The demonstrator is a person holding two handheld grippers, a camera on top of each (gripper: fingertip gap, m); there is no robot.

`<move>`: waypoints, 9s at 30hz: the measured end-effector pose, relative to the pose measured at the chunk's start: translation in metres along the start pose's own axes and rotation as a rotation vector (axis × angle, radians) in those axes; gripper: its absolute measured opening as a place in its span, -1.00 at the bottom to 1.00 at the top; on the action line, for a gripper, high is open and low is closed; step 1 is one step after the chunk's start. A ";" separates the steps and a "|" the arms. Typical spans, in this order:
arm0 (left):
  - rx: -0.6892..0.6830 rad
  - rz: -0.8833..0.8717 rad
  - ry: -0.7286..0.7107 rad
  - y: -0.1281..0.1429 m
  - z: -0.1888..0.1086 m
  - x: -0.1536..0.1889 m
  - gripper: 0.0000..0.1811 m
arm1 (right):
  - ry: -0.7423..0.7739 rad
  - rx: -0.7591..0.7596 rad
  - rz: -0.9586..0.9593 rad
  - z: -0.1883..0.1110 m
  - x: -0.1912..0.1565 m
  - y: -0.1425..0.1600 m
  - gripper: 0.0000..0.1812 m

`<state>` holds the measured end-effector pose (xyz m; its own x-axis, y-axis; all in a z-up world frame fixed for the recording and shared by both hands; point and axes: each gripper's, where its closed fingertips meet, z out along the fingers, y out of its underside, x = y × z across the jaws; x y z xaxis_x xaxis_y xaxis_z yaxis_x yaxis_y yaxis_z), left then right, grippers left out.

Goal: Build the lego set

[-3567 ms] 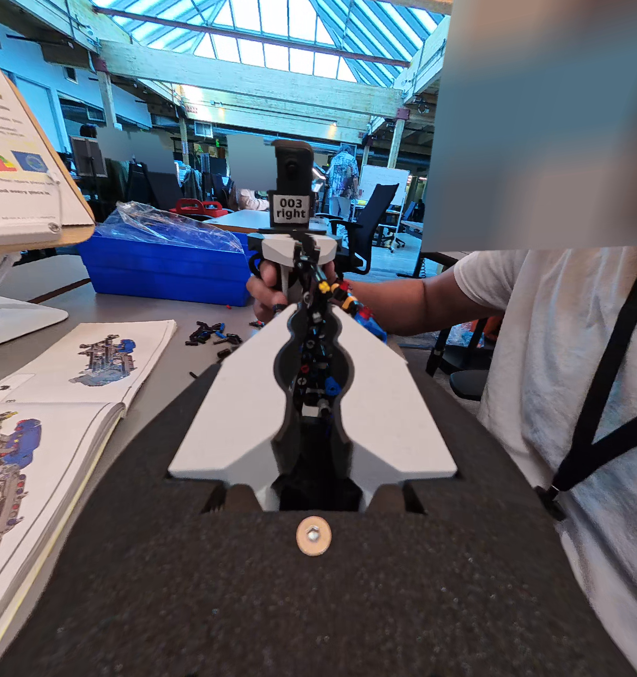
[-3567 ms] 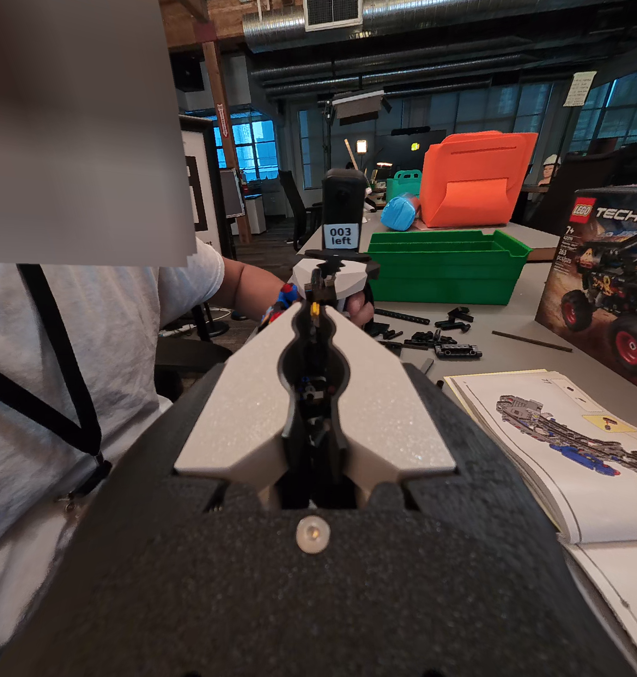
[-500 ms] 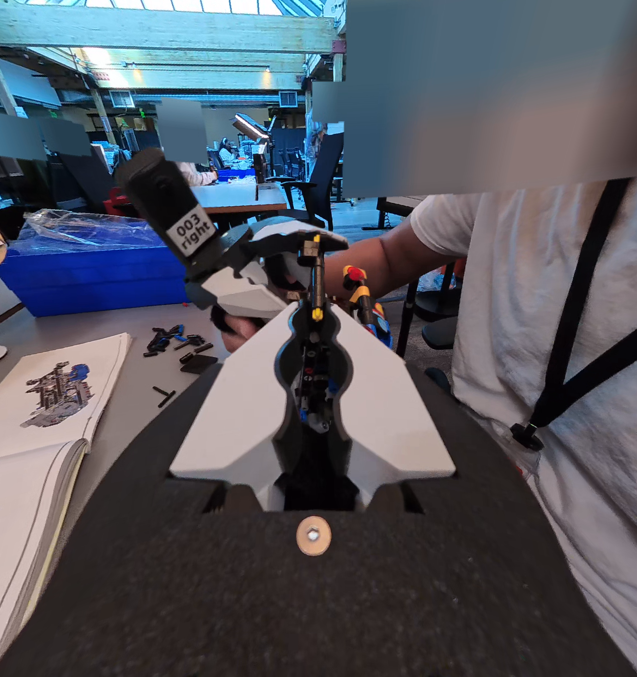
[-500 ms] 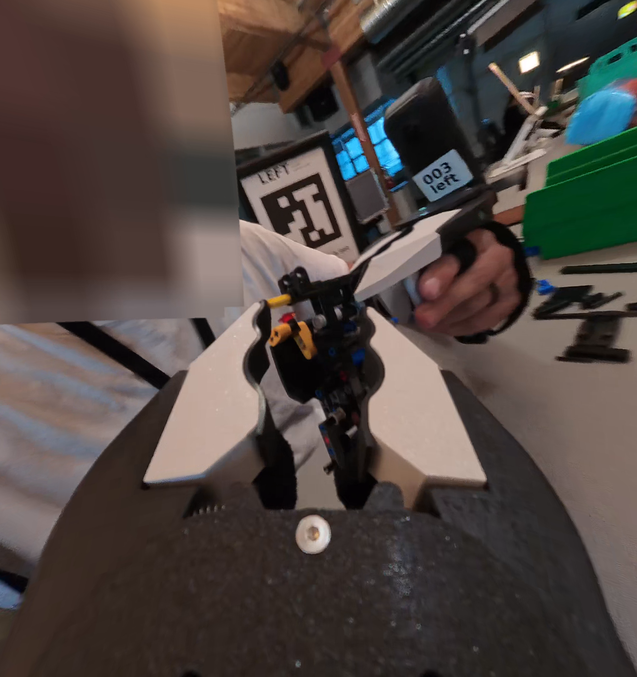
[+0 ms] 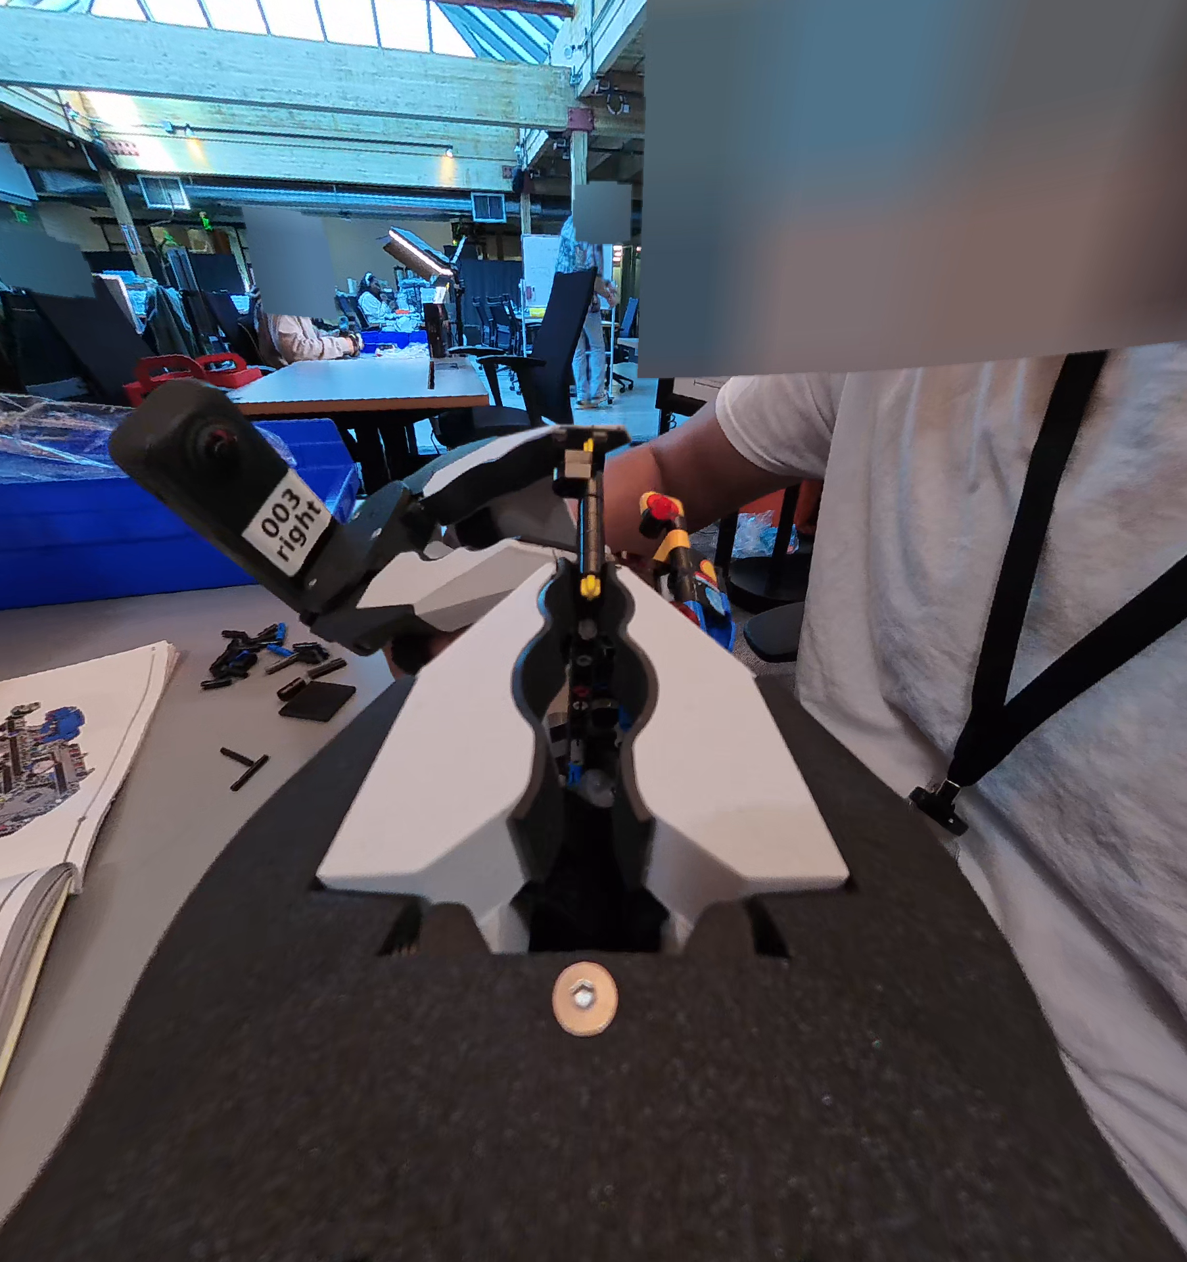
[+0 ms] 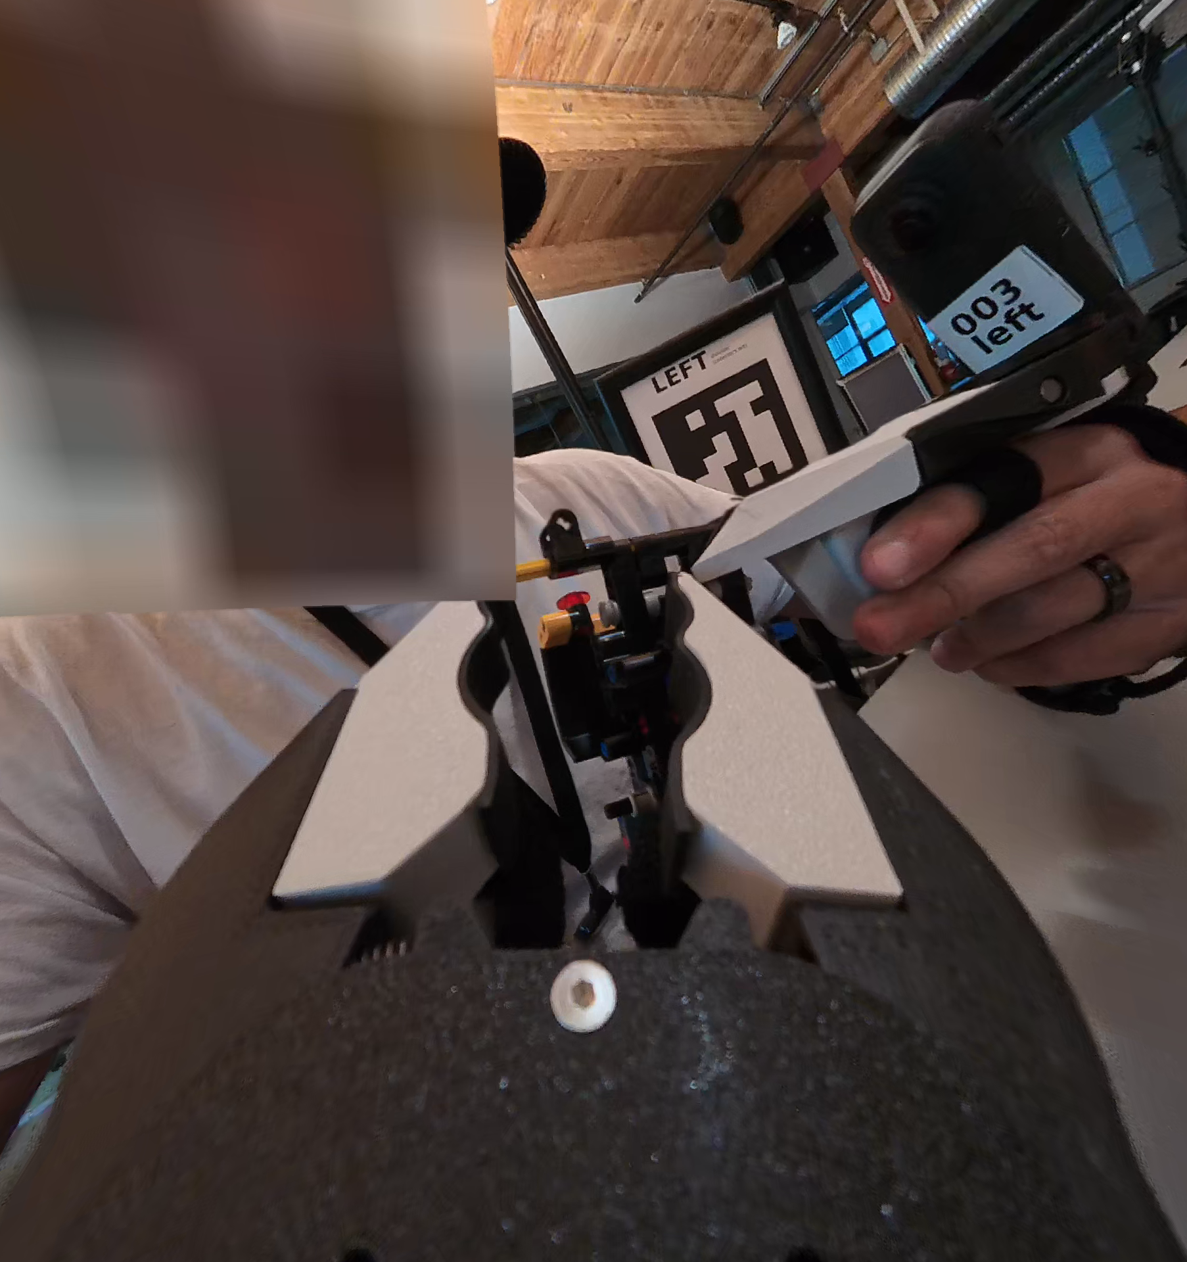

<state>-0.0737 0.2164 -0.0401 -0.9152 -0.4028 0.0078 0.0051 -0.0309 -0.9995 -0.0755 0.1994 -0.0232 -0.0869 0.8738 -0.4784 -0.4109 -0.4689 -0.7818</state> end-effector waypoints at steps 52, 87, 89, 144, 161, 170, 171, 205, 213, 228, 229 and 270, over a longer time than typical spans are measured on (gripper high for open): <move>-0.039 -0.103 -0.139 0.012 -0.011 -0.023 -0.94 | 0.522 -0.164 -0.370 -0.029 0.018 -0.021 -0.69; -0.067 -0.072 -0.180 0.010 -0.007 -0.026 -0.94 | 0.832 -0.395 -0.734 -0.033 0.006 -0.028 -0.91; -0.065 -0.074 -0.177 0.010 -0.007 -0.025 -0.95 | 0.812 -0.372 -0.731 -0.029 0.003 -0.029 -0.90; 0.056 -0.408 -0.190 0.003 -0.036 -0.053 -0.94 | 0.788 -0.240 -0.607 -0.044 0.037 -0.053 -0.93; 0.045 -0.370 -0.189 0.003 -0.033 -0.050 -0.94 | 0.826 -0.350 -0.639 -0.047 0.037 -0.050 -0.95; 0.042 -0.364 -0.192 0.003 -0.033 -0.049 -0.94 | 0.808 -0.353 -0.598 -0.046 0.038 -0.047 -0.98; 0.042 -0.363 -0.192 0.003 -0.032 -0.049 -0.95 | 0.805 -0.352 -0.588 -0.046 0.038 -0.047 -0.98; -0.015 -0.203 -0.213 0.002 -0.024 -0.038 -0.94 | 0.760 -0.476 -0.526 -0.038 0.047 -0.022 -1.00; -0.019 -0.201 -0.199 -0.001 -0.024 -0.035 -0.94 | 0.838 -0.460 -0.590 -0.046 0.039 -0.039 -0.89; -0.188 0.104 -0.425 -0.007 -0.018 -0.043 -0.95 | 0.947 -0.330 -0.757 -0.051 0.006 -0.071 -0.84; -0.238 0.186 -0.450 -0.006 -0.013 -0.038 -0.95 | 0.950 -0.349 -0.754 -0.049 0.003 -0.069 -0.84; -0.630 0.359 -0.733 0.079 0.031 0.036 -0.66 | 1.521 0.005 -0.353 -0.116 -0.031 0.086 -0.60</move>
<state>-0.0939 0.1715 -0.1176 -0.4295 -0.7591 -0.4891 -0.1752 0.6014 -0.7795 -0.0024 0.1176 -0.1220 0.9754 -0.0125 -0.2202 -0.2152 -0.2726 -0.9377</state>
